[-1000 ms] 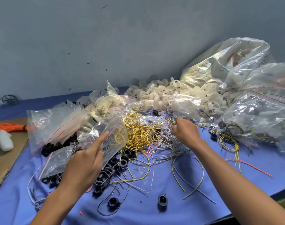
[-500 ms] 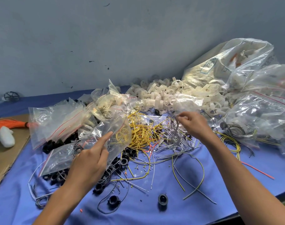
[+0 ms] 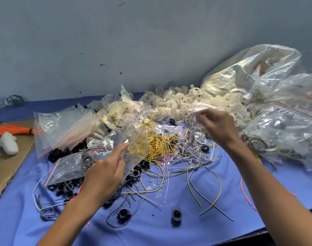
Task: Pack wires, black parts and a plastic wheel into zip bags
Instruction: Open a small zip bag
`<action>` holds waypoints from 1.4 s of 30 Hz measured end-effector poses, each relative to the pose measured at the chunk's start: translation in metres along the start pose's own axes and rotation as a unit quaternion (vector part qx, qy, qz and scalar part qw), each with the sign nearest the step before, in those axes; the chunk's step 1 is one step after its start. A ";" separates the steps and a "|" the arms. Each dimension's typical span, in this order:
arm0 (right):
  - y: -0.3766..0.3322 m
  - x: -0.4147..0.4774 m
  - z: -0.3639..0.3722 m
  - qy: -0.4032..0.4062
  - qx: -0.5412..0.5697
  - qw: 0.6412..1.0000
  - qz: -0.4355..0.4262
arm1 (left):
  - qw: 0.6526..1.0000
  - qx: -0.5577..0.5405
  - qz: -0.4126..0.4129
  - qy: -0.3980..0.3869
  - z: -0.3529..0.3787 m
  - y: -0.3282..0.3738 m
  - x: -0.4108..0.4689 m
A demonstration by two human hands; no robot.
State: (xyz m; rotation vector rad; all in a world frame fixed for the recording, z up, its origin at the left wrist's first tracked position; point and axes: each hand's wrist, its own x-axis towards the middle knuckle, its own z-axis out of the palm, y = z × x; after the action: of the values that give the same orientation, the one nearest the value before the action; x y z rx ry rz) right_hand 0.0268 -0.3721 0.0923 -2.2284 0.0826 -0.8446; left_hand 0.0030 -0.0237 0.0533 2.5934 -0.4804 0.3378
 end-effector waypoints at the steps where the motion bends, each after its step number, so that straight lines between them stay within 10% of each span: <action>1: -0.001 0.002 0.000 0.013 -0.021 1.000 0.000 | 1.000 -0.002 0.002 0.000 0.000 0.001 -0.001; 5: -0.006 0.011 -0.001 0.035 -0.061 0.997 -0.023 | 1.000 -0.012 0.005 -0.007 0.000 0.001 -0.003; 10: -0.025 0.000 0.001 -0.008 0.214 0.976 0.045 | 1.000 -0.024 -0.006 -0.003 0.001 -0.001 -0.003; 17: -0.085 -0.084 0.053 -0.283 0.505 0.793 0.190 | 1.000 0.013 0.021 0.003 0.006 0.016 -0.009; 24: -0.114 -0.116 0.093 -0.326 0.581 0.673 0.321 | 0.994 0.084 0.065 0.003 0.002 0.026 -0.025; 35: -0.125 -0.117 0.113 -0.326 0.377 0.782 0.374 | 0.993 0.034 0.110 0.036 -0.008 0.038 -0.033; 42: -0.111 -0.103 0.099 -0.312 0.612 0.573 0.447 | 0.997 -0.031 0.073 0.025 0.004 0.028 -0.033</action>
State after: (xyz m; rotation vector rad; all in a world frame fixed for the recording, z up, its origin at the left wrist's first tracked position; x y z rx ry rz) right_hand -0.0155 -0.2000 0.0591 -0.7455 0.1861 0.4713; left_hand -0.0375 -0.0397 0.0503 2.4896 -0.6532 0.4291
